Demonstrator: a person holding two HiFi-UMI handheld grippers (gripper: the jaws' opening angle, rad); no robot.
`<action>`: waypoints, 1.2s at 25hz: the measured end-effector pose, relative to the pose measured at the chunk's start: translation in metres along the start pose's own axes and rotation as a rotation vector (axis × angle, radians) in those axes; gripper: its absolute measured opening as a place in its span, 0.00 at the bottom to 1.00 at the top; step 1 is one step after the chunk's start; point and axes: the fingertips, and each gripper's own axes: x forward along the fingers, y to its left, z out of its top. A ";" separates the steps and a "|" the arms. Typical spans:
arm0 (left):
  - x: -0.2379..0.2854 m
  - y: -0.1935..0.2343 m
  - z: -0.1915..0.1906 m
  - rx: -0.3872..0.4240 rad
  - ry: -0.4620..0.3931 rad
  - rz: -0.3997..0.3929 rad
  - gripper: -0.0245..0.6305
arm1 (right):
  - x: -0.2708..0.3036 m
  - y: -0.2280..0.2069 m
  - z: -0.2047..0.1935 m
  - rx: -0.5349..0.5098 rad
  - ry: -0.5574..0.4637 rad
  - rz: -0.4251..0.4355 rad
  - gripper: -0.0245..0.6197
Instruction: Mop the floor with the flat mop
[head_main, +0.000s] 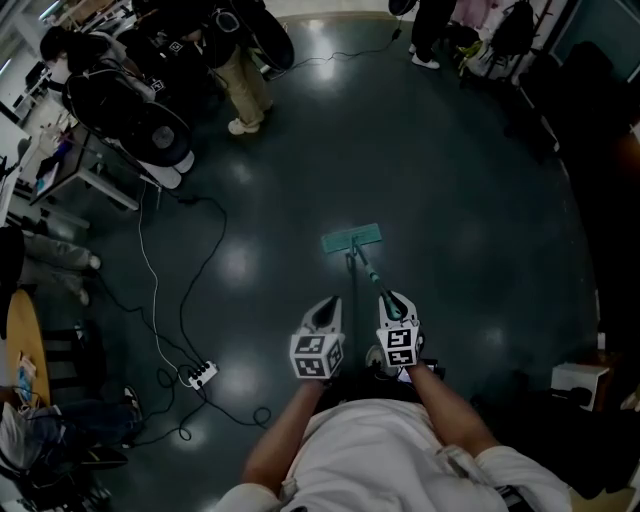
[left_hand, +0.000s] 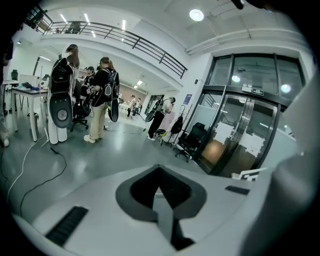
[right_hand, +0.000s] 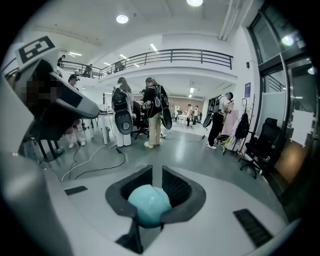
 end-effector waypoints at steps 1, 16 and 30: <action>0.001 0.001 0.002 -0.002 0.000 0.003 0.04 | 0.013 -0.003 0.001 -0.005 -0.002 0.000 0.14; 0.002 0.018 0.015 -0.029 -0.016 0.036 0.04 | 0.106 -0.036 0.031 -0.019 0.024 0.015 0.14; -0.026 -0.011 0.005 -0.045 -0.023 -0.025 0.04 | -0.051 0.014 0.002 -0.039 0.101 0.085 0.14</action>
